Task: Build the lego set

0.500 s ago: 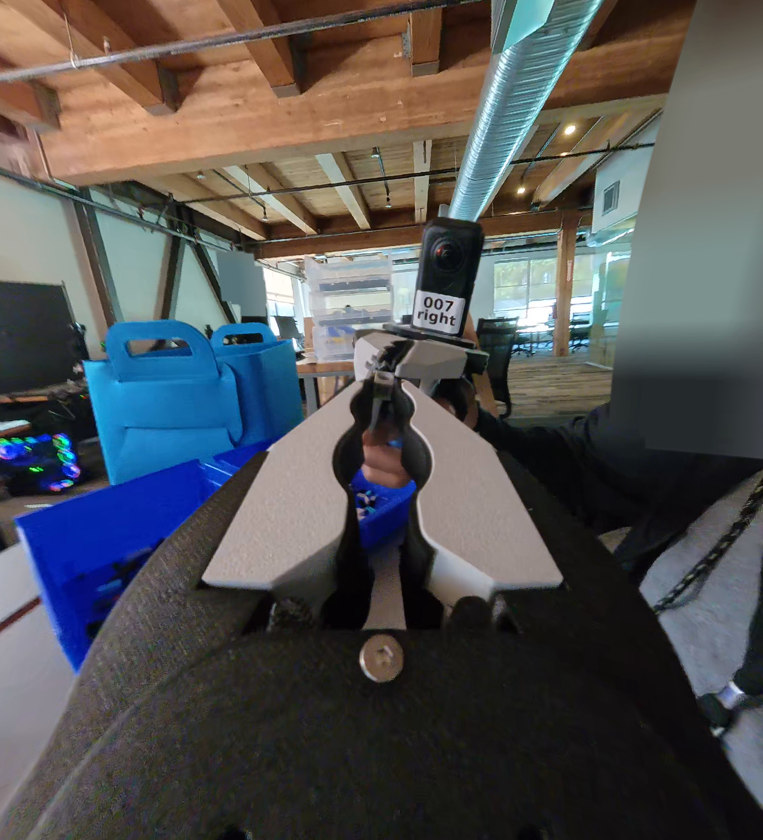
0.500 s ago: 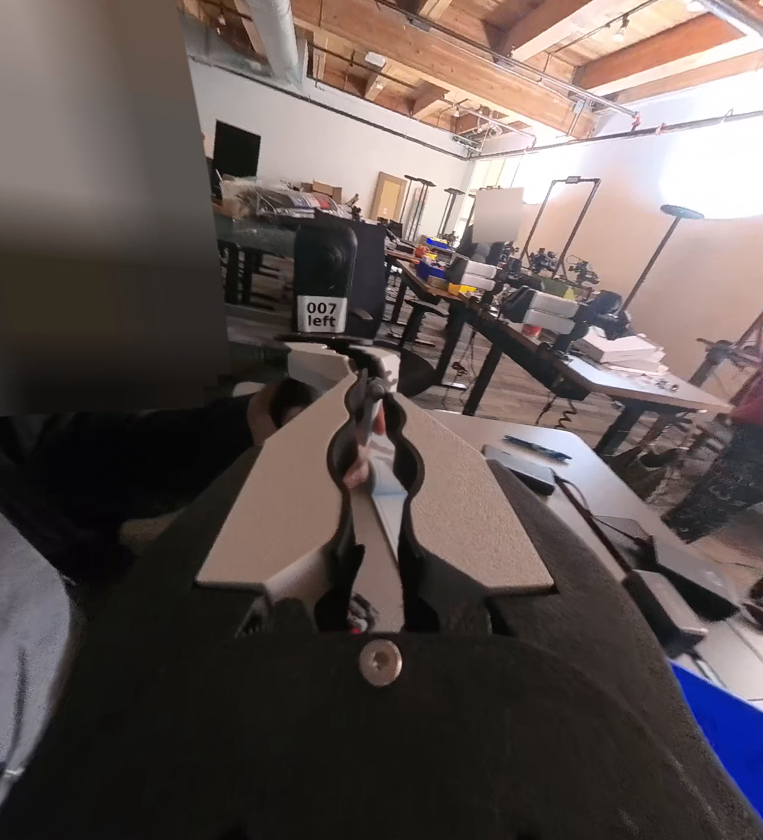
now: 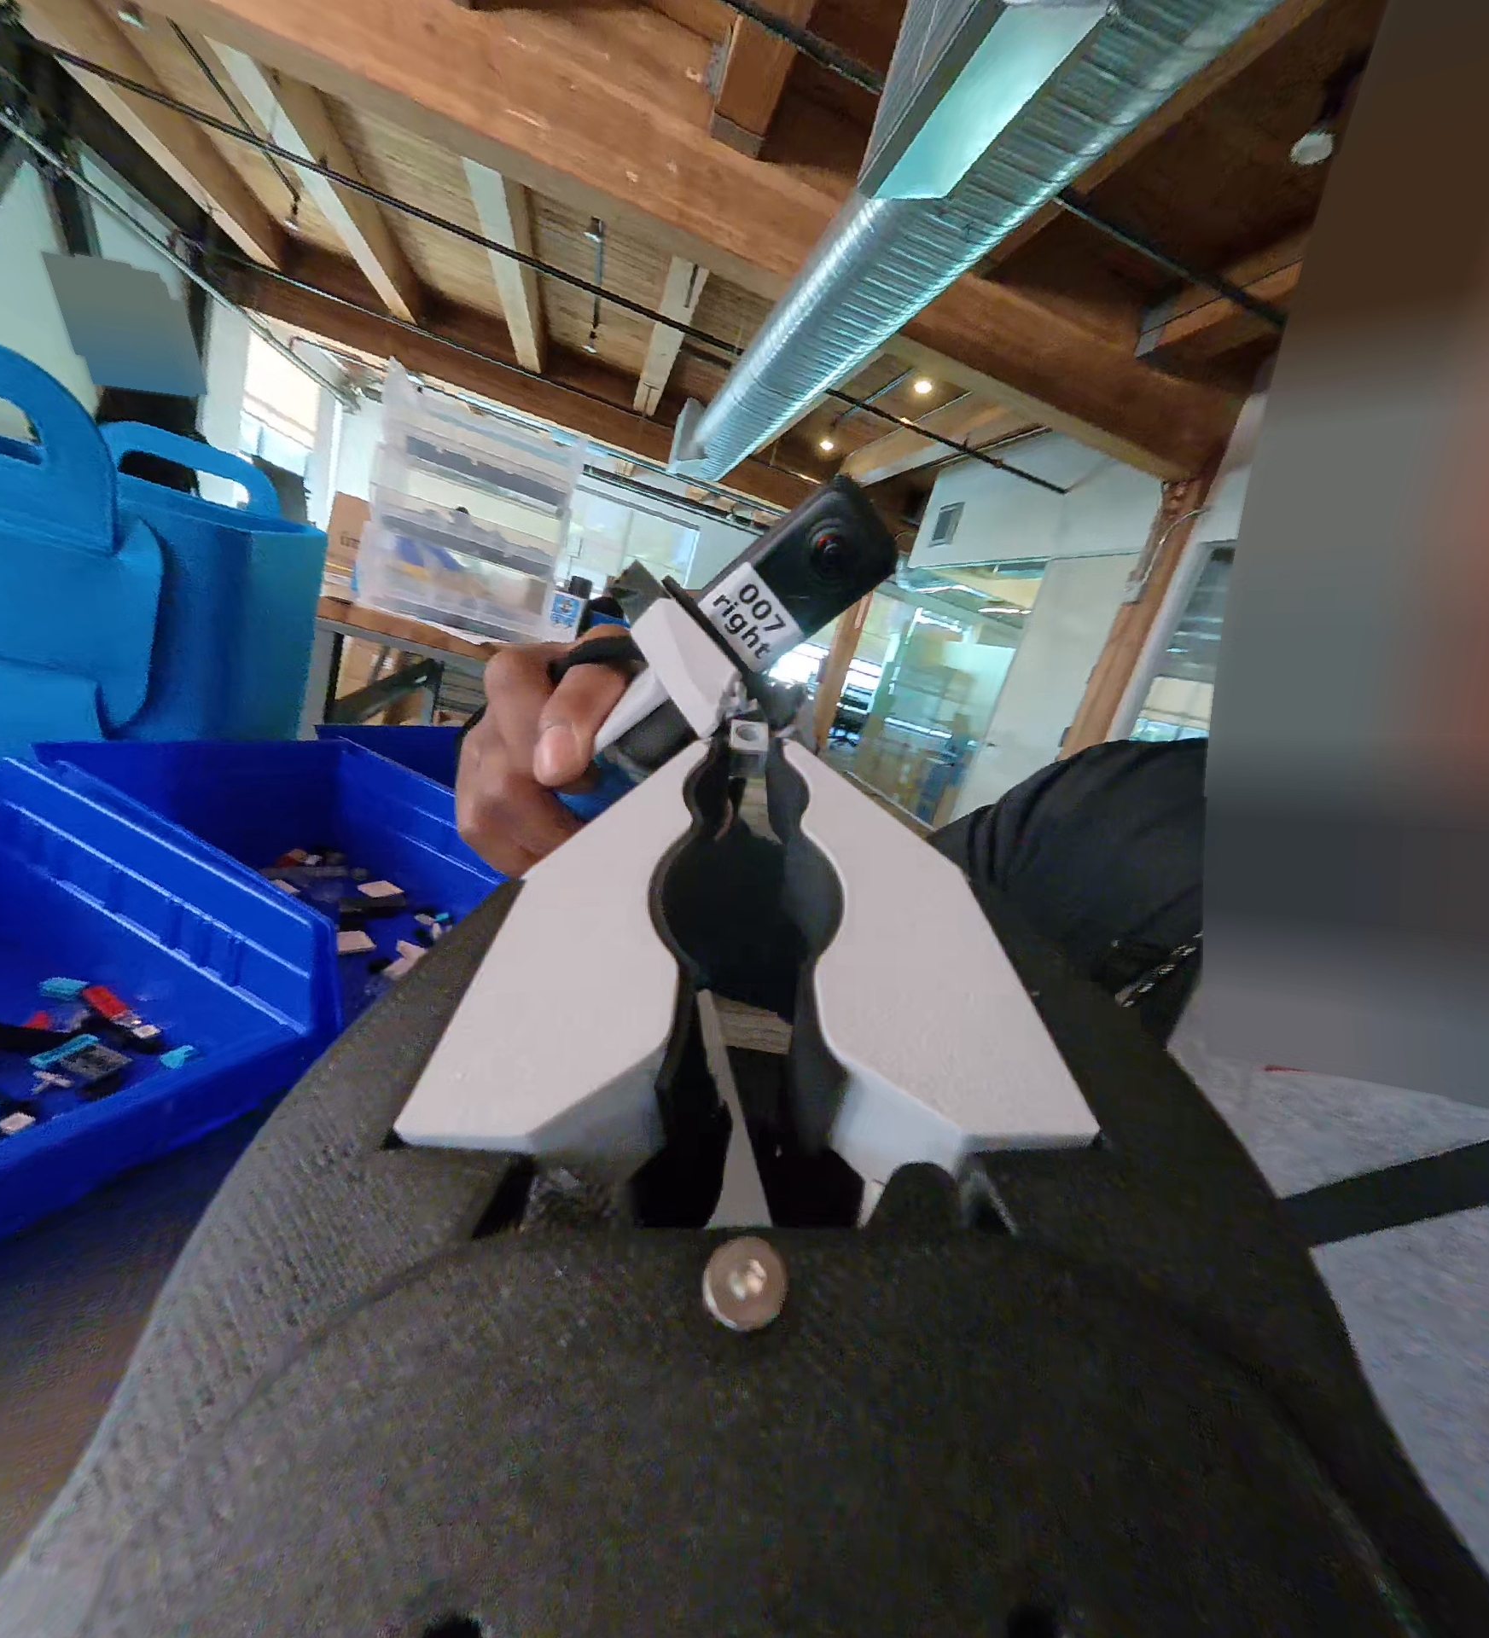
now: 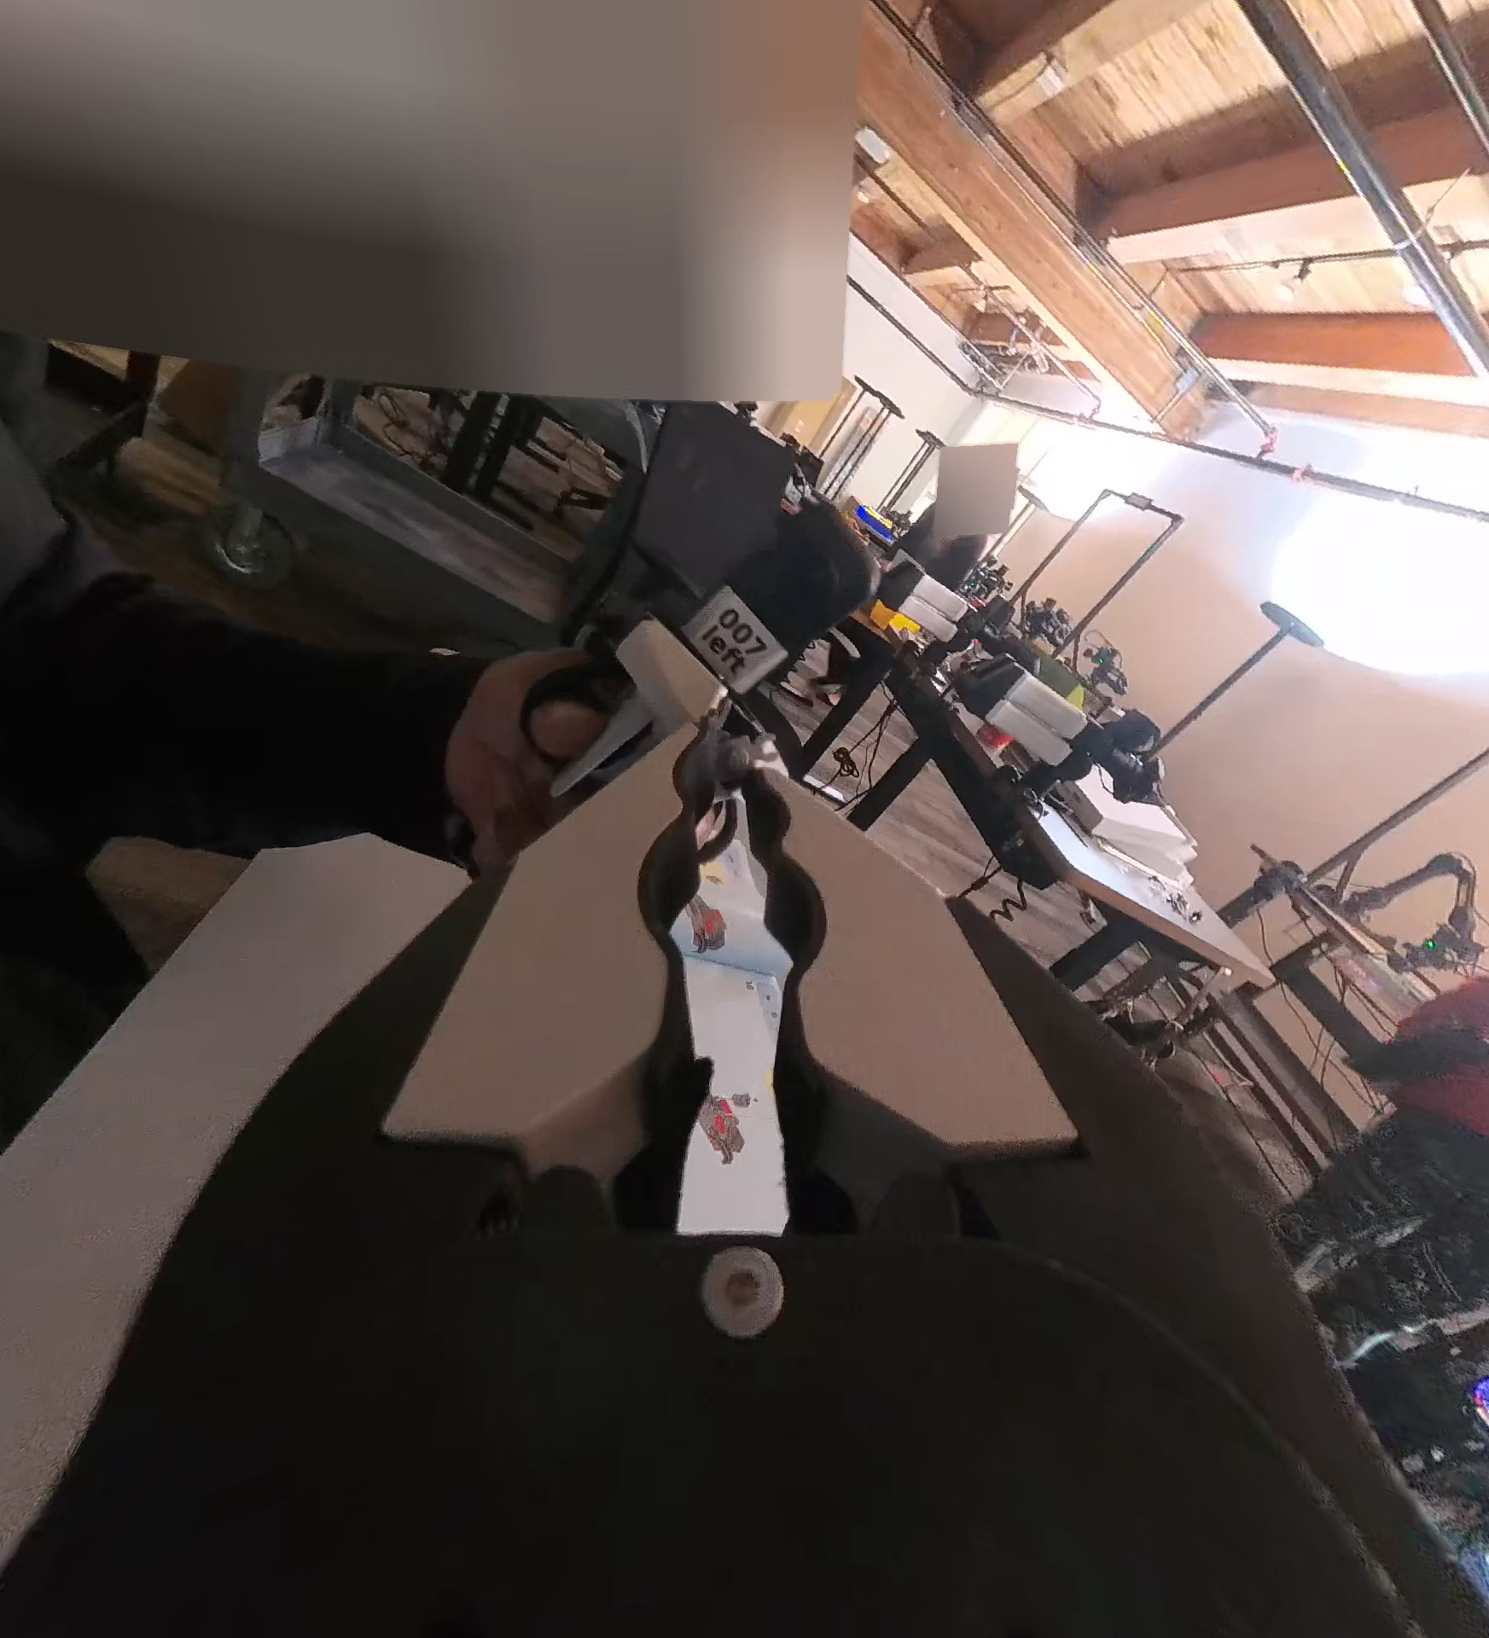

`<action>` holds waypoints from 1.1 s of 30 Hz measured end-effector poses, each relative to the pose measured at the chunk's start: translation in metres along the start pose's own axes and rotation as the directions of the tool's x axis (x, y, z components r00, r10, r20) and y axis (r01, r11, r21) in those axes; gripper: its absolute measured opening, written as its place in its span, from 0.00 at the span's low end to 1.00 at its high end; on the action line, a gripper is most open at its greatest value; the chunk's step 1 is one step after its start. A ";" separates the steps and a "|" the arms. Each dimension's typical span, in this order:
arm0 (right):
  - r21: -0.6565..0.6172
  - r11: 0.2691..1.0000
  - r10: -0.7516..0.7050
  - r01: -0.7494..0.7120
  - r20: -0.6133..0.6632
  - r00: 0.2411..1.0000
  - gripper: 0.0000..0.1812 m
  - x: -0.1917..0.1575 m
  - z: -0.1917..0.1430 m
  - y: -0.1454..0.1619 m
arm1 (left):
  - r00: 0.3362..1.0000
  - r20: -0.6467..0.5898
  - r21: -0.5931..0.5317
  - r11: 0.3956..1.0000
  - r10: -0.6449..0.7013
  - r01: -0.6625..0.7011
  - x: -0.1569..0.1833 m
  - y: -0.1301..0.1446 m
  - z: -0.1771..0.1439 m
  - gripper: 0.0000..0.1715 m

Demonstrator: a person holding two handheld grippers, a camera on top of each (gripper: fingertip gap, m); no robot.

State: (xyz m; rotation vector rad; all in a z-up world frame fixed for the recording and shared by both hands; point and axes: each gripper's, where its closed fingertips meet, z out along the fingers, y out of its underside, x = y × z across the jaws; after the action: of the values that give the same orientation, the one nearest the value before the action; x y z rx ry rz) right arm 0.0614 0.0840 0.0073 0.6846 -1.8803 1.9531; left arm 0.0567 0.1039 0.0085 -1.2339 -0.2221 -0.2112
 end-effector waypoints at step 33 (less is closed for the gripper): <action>-0.060 0.767 0.641 -0.638 0.042 0.766 0.09 0.008 -0.001 0.002 | 0.923 0.186 -0.127 0.940 0.336 -0.317 -0.005 -0.003 -0.003 0.05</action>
State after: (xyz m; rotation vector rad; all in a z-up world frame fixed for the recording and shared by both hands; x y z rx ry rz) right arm 0.0534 0.0838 0.0104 0.0608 -2.4110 2.2776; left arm 0.0510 0.1003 0.0093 -1.3683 -0.1823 0.1998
